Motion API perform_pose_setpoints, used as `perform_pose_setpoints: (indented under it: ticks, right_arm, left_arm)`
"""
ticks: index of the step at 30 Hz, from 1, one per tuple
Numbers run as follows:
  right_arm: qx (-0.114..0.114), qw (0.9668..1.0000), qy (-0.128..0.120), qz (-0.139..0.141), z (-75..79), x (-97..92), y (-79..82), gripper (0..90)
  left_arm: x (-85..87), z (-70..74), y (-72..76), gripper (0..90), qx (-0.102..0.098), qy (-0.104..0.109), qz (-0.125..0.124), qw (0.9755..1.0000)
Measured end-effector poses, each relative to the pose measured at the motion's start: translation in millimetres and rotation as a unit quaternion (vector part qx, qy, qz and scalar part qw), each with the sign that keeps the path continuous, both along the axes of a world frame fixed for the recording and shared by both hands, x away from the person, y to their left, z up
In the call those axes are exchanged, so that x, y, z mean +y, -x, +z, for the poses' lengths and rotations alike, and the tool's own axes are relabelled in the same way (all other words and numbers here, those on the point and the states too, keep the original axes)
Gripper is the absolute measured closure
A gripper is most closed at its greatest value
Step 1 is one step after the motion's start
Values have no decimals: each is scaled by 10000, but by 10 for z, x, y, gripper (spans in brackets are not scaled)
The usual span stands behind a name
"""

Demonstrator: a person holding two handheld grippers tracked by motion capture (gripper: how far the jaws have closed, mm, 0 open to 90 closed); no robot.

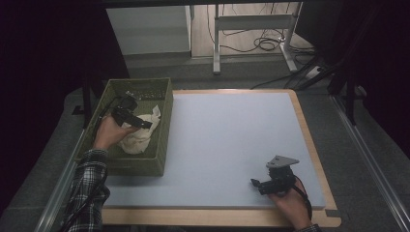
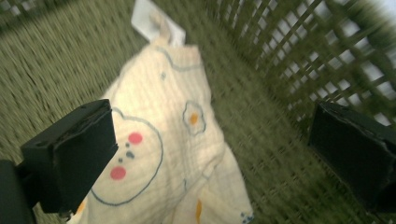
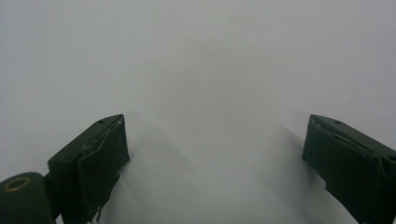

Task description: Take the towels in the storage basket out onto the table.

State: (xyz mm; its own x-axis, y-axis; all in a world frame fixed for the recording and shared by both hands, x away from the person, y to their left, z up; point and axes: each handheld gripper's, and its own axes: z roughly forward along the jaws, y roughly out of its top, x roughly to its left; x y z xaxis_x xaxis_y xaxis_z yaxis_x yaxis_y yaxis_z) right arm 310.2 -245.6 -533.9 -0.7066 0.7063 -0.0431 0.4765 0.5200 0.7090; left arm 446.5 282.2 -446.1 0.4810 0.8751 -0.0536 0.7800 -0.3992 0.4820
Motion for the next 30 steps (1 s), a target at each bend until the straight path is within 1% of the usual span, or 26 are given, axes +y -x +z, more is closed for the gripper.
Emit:
perform_pose_setpoints:
  ticks: [5,8,10,11,15,17,18,19,20,21,22,23,24,26,28,30]
  right_arm:
    - [-1,10000,-1,-1,0,0,0,69]
    - [0,10000,-4,-1,0,0,0,69]
    - [0,10000,-4,0,0,0,0,69]
    - [0,10000,-4,-1,0,0,0,69]
    - [0,10000,-4,-2,0,0,0,70]
    - [-1,10000,-3,-1,0,1,0,69]
    - [0,10000,-5,-1,-1,0,0,69]
    - [1,10000,-5,-2,0,0,0,69]
    - [0,10000,-5,-1,-1,0,0,69]
    - [1,10000,-6,-2,0,0,0,69]
    - [0,10000,-5,-1,-1,0,0,69]
    - [0,10000,-5,-1,-1,0,0,69]
    - [0,10000,-4,-2,-1,0,1,69]
    - [-1,10000,-5,-1,-1,0,0,69]
    - [0,10000,-4,-1,-1,0,0,69]
    - [1,10000,-5,-2,0,0,0,69]
  left_arm:
    - [76,-151,-59,29,216,-149,114,9996]
    - [112,-260,-106,30,415,-294,143,9986]
    - [130,-323,-139,32,540,-352,173,9978]
    - [135,-346,-150,34,571,-378,196,9975]
    - [155,-469,-213,39,860,-600,270,9941]
    - [154,-531,-231,40,1081,-778,252,9908]
    - [151,-552,-232,41,1150,-844,241,9895]
    - [155,-567,-233,49,1221,-879,228,9884]
    - [155,-567,-233,57,1221,-879,228,9884]
    - [157,-594,-227,70,1327,-937,216,9865]
    - [156,-602,-221,95,1390,-1003,210,9850]
    - [153,-612,-214,151,1426,-1106,224,9833]
    - [153,-622,-208,193,1434,-1145,227,9828]
    - [147,-612,-189,246,1437,-1093,225,9833]
    - [144,-589,-168,386,1417,-1142,228,9830]
    - [149,-573,-152,570,1372,-1276,271,9819]
